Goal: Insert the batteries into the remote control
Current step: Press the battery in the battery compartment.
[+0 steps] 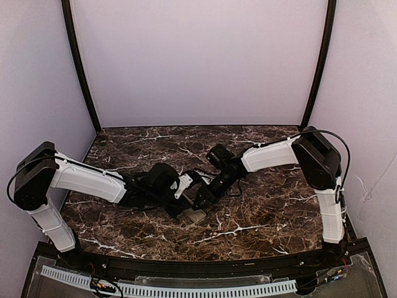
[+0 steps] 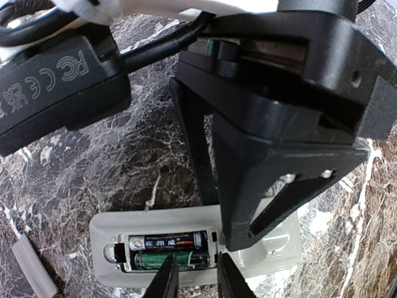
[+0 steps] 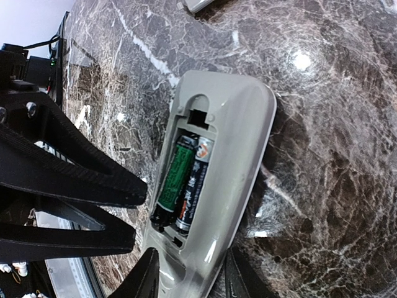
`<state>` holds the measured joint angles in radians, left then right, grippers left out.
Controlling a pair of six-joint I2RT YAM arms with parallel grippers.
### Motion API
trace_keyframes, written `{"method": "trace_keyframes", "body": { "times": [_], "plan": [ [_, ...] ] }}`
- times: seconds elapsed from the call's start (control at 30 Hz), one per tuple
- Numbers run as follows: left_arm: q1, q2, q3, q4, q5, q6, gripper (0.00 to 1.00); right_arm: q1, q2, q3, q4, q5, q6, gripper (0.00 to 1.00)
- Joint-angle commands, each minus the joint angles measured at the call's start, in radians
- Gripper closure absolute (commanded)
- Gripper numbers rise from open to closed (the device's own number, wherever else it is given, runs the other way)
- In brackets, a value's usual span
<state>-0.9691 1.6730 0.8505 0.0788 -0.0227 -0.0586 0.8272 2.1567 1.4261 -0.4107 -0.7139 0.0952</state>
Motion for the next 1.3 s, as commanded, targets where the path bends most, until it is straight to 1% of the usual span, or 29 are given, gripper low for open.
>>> {"method": "trace_keyframes", "body": {
  "times": [0.0,0.13,0.53,0.9,1.27],
  "plan": [
    [-0.005,0.004,0.018,-0.02,-0.022,0.015,0.77,0.026,0.041,-0.048,-0.059,0.084,0.003,0.63],
    [-0.006,0.014,0.018,-0.022,-0.02,0.016,0.77,0.029,0.035,-0.05,-0.058,0.08,0.001,0.61],
    [-0.005,0.043,0.028,-0.019,-0.023,0.014,0.77,0.039,0.046,-0.07,-0.054,0.084,0.006,0.62],
    [-0.006,0.031,0.045,-0.033,-0.032,0.02,0.77,0.041,0.058,-0.081,-0.046,0.097,0.005,0.62],
    [-0.005,0.043,0.009,-0.04,-0.033,0.023,0.79,0.041,0.063,-0.081,-0.051,0.104,-0.002,0.62]
  ]
}}
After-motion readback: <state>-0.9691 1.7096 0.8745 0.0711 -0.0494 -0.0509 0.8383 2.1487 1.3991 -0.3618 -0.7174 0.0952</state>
